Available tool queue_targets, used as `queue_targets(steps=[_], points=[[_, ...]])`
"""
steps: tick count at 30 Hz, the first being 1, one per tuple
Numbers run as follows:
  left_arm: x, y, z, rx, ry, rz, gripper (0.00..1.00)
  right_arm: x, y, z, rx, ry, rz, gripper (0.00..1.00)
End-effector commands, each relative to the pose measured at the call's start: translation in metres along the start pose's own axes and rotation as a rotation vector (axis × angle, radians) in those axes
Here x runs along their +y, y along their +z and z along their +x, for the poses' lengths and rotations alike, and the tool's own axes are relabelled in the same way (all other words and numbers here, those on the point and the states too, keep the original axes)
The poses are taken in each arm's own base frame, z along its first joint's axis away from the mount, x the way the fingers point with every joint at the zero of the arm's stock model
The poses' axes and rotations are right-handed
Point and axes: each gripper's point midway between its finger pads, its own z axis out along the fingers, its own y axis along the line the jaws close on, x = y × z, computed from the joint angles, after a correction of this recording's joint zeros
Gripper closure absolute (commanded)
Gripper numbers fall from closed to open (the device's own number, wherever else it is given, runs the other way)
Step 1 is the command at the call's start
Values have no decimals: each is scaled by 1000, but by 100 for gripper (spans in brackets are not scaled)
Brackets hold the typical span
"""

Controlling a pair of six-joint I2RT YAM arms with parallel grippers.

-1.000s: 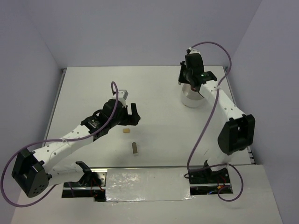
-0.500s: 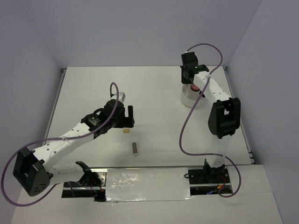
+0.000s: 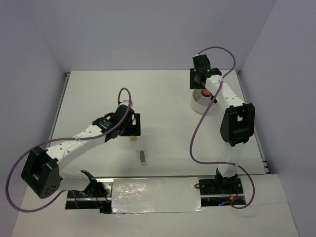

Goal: Sort the stationery into containers
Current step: Place the stationery in the storage box, then pick up the stationery from the center of the board.

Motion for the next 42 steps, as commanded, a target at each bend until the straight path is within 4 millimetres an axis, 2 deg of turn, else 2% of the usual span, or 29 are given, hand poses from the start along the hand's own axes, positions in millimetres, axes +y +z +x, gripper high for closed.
queue_targets(steps=[1,2,5,7,9,11,12,14,18,20,22,23,24,25,26,27,28,31,33,34,36,38,39,40,42], points=[[-8,5,-11,-22,-27,12,3,2,-50,-49,-144,39,-59,51],[-5,11,-7,-7,-22,-8,4,2,-63,-57,-167,51,-74,51],[-1,25,2,25,-8,-45,9,20,-85,-59,-175,72,-169,50],[0,33,5,30,2,-52,10,31,-108,-61,-200,82,-231,50],[1,44,15,62,19,-56,13,43,-127,-55,-209,88,-299,50],[5,56,26,87,21,-79,15,56,-132,-41,-187,86,-363,50],[6,59,29,95,20,-86,16,59,-143,-40,-193,102,-397,50],[15,68,41,127,13,-133,18,71,-147,-23,-160,102,-466,49],[19,79,47,135,10,-169,20,78,-164,-9,-167,95,-504,49],[19,85,51,148,14,-176,25,78,-171,-5,-171,93,-513,49],[18,90,56,161,18,-179,36,78,-177,-3,-175,90,-521,49],[17,90,58,167,19,-179,42,78,-179,-1,-174,95,-522,49],[16,91,60,173,13,-180,53,78,-181,-1,-174,98,-524,49],[16,91,61,177,10,-182,57,78,-182,1,-170,100,-530,49],[13,90,64,184,12,-170,61,78,-187,1,-176,108,-539,49],[11,89,64,184,5,-160,74,80,-189,2,-174,110,-556,48],[8,86,65,185,-2,-141,79,82,-190,3,-172,112,-566,48],[0,77,60,154,-25,-89,89,83,-191,6,-156,118,-583,47],[-16,69,54,137,-5,13,95,90,-193,8,-136,131,-615,46],[-32,61,39,70,0,100,99,97,-197,10,-120,136,-664,46],[-51,48,28,10,54,213,100,110,-200,15,-64,193,-732,43],[-72,27,8,-95,89,319,100,132,-202,31,50,243,-833,43],[-80,16,5,-125,128,369,100,140,-194,41,105,256,-837,43],[-91,9,-5,-180,141,419,100,151,-195,50,147,258,-855,43],[-106,-8,-9,-234,206,509,100,164,-183,67,246,253,-842,43]])
